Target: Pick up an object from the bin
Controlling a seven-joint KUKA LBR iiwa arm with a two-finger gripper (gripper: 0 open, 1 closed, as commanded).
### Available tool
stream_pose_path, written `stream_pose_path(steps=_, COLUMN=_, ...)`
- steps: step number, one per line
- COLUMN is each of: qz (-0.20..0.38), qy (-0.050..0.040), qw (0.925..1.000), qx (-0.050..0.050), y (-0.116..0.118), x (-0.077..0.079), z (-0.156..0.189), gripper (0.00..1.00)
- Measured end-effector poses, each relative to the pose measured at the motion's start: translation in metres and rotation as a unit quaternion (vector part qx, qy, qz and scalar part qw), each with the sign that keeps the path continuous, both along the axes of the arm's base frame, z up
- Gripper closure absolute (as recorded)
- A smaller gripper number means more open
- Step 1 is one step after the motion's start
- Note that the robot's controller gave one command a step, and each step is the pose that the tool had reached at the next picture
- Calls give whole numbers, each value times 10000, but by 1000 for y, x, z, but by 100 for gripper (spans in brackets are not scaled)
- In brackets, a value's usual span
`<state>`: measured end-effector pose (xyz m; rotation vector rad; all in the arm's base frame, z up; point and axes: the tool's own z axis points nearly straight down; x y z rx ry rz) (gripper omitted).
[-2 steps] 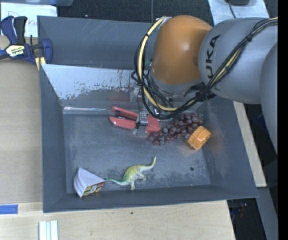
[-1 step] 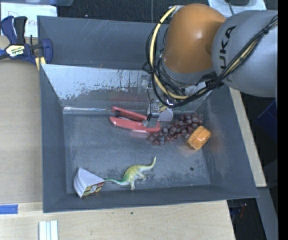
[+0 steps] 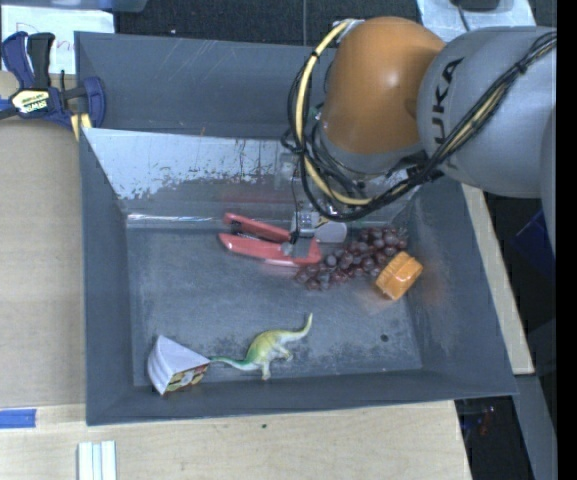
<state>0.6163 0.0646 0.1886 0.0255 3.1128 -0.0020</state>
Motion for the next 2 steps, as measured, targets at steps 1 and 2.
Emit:
stream_pose_path(steps=1, qz=18, qy=34, qw=10000, qx=9, y=1, x=-8, z=-45, gripper=0)
stream_pose_path(steps=2, qz=461, qy=28, qw=9989, qx=5, y=23, x=-9, z=-45, gripper=0)
